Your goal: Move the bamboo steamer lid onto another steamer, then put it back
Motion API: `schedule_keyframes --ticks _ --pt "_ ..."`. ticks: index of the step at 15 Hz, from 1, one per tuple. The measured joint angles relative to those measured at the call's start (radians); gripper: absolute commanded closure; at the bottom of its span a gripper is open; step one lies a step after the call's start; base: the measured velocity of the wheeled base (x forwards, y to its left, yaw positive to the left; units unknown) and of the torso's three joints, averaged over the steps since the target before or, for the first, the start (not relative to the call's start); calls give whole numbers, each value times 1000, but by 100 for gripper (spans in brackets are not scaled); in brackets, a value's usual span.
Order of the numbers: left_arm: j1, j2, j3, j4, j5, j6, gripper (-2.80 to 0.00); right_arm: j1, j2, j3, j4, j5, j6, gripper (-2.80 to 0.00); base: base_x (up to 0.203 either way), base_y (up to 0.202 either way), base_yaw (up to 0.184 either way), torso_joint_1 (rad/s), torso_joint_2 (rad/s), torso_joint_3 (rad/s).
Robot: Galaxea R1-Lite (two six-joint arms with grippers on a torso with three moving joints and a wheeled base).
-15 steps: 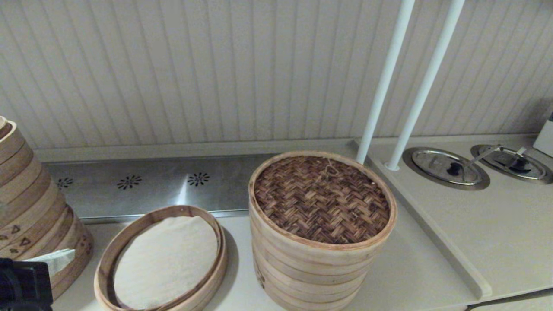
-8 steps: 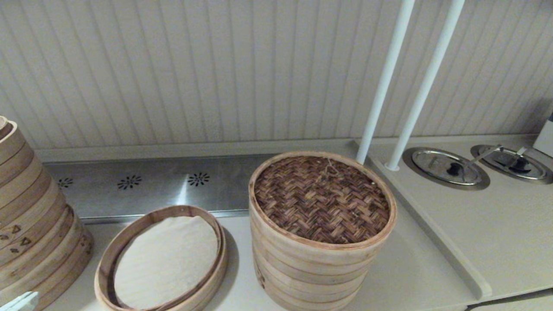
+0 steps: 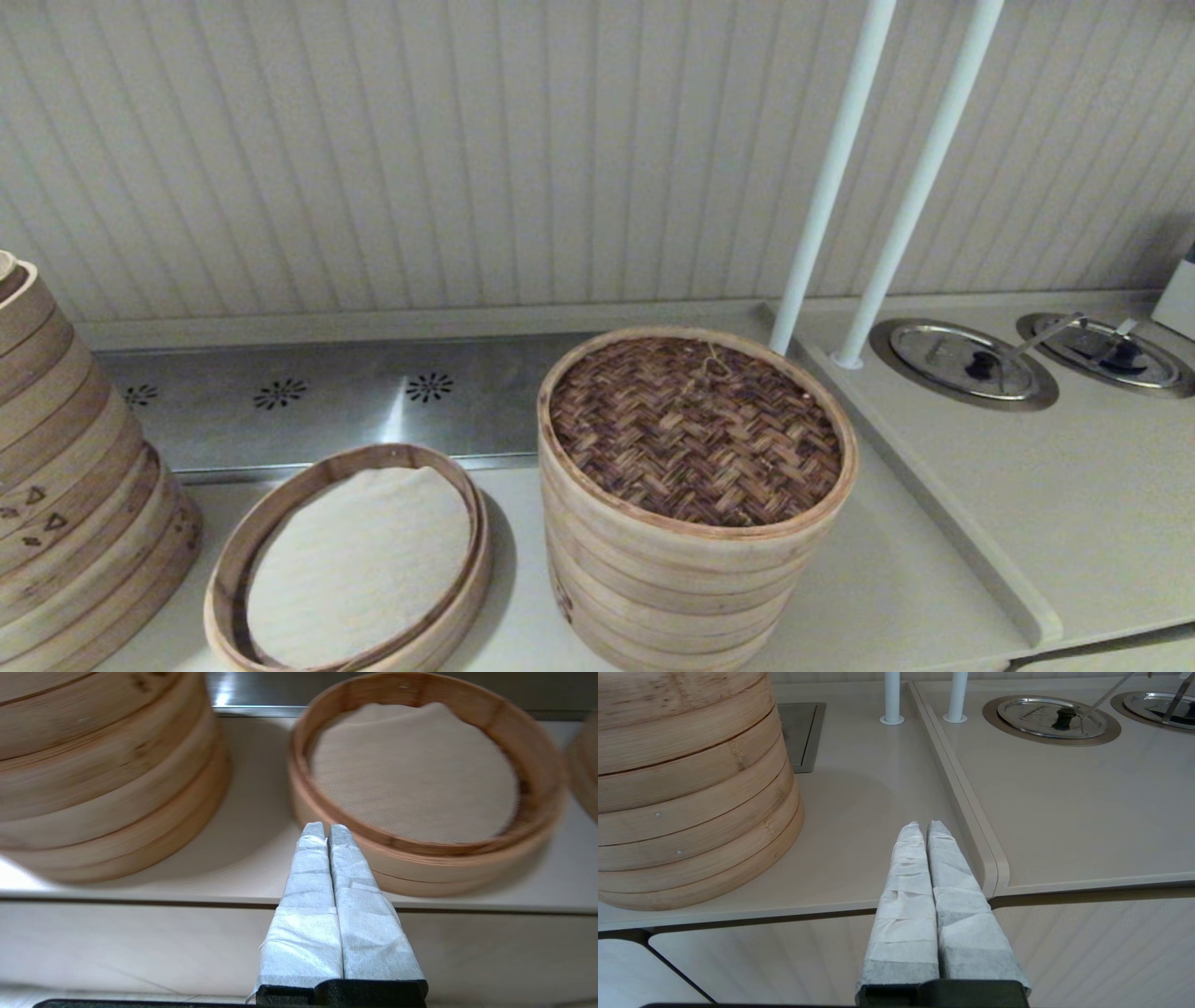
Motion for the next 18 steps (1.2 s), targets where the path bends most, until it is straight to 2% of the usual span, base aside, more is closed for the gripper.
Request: schedule_keyframes --ticks 2,4,8,11,18 --pt "61 -32 3 16 7 5 0 0 0 0 0 0 0 0 0 0 0 0 0 0" --pt "90 -61 4 22 -3 3 0 0 0 0 0 0 0 0 0 0 0 0 0 0" --pt "94 -138 10 40 -105 6 0 0 0 0 0 0 0 0 0 0 0 0 0 0" --pt "89 -237 -1 124 -172 7 0 0 0 0 0 0 0 0 0 0 0 0 0 0" --pt "88 -285 1 131 -173 10 0 0 0 0 0 0 0 0 0 0 0 0 0 0"
